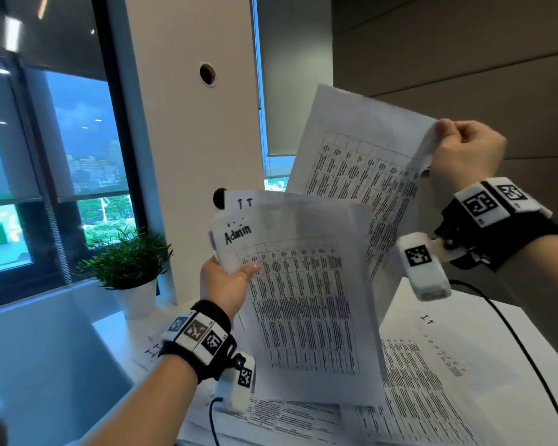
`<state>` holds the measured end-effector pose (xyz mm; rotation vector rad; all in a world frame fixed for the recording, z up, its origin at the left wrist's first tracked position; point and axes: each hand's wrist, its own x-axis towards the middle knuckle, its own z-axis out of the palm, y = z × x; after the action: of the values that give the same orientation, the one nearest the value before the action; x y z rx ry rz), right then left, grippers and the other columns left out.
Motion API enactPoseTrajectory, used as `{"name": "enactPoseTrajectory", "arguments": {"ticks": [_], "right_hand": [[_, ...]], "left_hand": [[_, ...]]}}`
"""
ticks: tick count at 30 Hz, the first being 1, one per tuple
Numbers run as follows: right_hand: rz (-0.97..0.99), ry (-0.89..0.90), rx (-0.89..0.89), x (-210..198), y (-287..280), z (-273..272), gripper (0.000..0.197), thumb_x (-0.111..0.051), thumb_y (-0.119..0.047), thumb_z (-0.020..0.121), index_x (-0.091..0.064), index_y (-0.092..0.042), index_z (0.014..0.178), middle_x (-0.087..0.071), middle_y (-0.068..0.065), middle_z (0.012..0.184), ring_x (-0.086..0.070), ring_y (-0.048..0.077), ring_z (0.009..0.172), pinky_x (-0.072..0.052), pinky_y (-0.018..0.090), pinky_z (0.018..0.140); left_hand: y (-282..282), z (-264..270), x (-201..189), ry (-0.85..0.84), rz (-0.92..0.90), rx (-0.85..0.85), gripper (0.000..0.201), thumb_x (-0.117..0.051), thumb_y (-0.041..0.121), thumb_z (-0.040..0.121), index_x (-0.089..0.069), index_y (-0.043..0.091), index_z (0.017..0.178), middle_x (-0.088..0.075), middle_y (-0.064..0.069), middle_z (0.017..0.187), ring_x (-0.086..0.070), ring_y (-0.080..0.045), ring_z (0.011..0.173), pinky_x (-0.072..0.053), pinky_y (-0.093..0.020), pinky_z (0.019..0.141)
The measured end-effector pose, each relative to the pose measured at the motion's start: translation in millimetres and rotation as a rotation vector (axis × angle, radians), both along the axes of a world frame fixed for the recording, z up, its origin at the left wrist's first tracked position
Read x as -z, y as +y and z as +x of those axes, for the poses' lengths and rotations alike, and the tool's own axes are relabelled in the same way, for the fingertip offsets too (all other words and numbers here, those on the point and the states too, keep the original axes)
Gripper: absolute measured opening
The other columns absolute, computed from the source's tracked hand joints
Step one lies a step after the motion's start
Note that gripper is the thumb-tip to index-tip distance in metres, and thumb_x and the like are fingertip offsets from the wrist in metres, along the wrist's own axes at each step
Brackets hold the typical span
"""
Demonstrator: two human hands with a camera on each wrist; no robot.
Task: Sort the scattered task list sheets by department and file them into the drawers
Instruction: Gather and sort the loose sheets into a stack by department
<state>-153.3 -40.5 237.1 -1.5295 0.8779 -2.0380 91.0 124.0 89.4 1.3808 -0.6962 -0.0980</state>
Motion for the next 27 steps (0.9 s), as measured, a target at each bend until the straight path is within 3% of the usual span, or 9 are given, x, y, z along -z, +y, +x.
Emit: {"name": "enactPoseTrajectory", "arguments": {"ticks": [4,6,9,12,14,17,21,25,27], "right_hand": [[0.040,0.128,-0.056,18,-8,-2,0.009,-0.061,-0.025,0.091,-0.068,-0.019,0.090,-0.063,0.001,0.085,-0.055,0.010,0.073,-0.043,0.021,0.061],[0.047,0.227,-0.139,25,-8,-2,0.005,-0.066,-0.019,0.087,-0.068,-0.022,0.090,-0.066,-0.001,0.090,-0.058,0.010,0.079,-0.045,0.023,0.068],[0.076,0.491,-0.207,32,-4,-5,0.020,-0.072,-0.012,0.080,-0.067,-0.025,0.095,-0.067,-0.002,0.091,-0.062,0.013,0.084,-0.049,0.026,0.075],[0.038,0.738,-0.032,34,2,-9,0.039,-0.077,-0.021,0.073,-0.066,-0.027,0.109,-0.068,-0.002,0.101,-0.063,0.018,0.094,-0.052,0.034,0.086],[-0.058,0.801,0.036,29,8,-12,0.059,-0.080,-0.024,0.072,-0.056,-0.031,0.125,-0.060,-0.007,0.111,-0.057,0.018,0.102,-0.049,0.038,0.091],[-0.110,0.915,-0.017,19,16,-12,0.072,-0.080,-0.022,0.072,-0.045,-0.037,0.133,-0.054,-0.012,0.109,-0.054,0.014,0.097,-0.046,0.031,0.085],[-0.146,1.116,-0.092,26,17,-7,0.092,-0.086,-0.028,0.065,-0.034,-0.036,0.141,-0.055,-0.003,0.127,-0.055,0.020,0.109,-0.048,0.038,0.094],[-0.190,1.151,0.024,21,18,-9,0.118,-0.087,-0.033,0.061,-0.008,-0.041,0.148,-0.034,0.003,0.144,-0.041,0.025,0.127,-0.033,0.053,0.108],[-0.255,1.238,0.088,19,19,-9,0.118,-0.087,-0.037,0.059,-0.010,-0.041,0.147,-0.024,0.001,0.149,-0.032,0.025,0.132,-0.028,0.054,0.110]], "left_hand": [[5,11,0,0.045,-0.054,-0.037,0.022,-0.076,0.006,0.076,-0.066,0.010,0.096,-0.068,-0.002,0.087,-0.065,-0.018,0.081,-0.049,-0.029,0.085],[6,11,0,0.046,-0.051,-0.054,0.023,-0.077,0.007,0.076,-0.066,0.008,0.096,-0.068,-0.003,0.088,-0.065,-0.020,0.085,-0.049,-0.031,0.087],[7,9,0,0.046,-0.060,-0.067,0.022,-0.077,0.006,0.076,-0.065,0.011,0.094,-0.066,-0.002,0.087,-0.063,-0.020,0.085,-0.047,-0.030,0.086],[8,7,-3,0.034,-0.055,-0.083,0.020,-0.076,0.006,0.077,-0.060,0.016,0.086,-0.064,-0.002,0.086,-0.060,-0.018,0.082,-0.045,-0.028,0.084],[8,6,-4,0.019,-0.043,-0.084,0.021,-0.075,0.006,0.078,-0.058,0.016,0.085,-0.062,-0.001,0.085,-0.059,-0.017,0.081,-0.044,-0.027,0.084],[6,1,-6,-0.007,-0.022,-0.079,0.021,-0.075,0.006,0.078,-0.063,0.008,0.094,-0.065,-0.005,0.090,-0.061,-0.018,0.083,-0.045,-0.027,0.083],[2,-2,-4,0.010,-0.011,-0.072,0.024,-0.075,0.005,0.078,-0.062,0.005,0.099,-0.064,-0.005,0.090,-0.061,-0.021,0.086,-0.044,-0.027,0.084],[1,0,-4,0.038,0.013,-0.094,0.037,-0.076,0.010,0.077,-0.056,-0.006,0.105,-0.063,-0.024,0.108,-0.059,-0.039,0.105,-0.047,-0.041,0.095],[-1,3,-4,0.064,0.037,-0.109,0.050,-0.077,0.013,0.077,-0.052,-0.007,0.115,-0.057,-0.026,0.118,-0.054,-0.041,0.112,-0.045,-0.045,0.099]]}}
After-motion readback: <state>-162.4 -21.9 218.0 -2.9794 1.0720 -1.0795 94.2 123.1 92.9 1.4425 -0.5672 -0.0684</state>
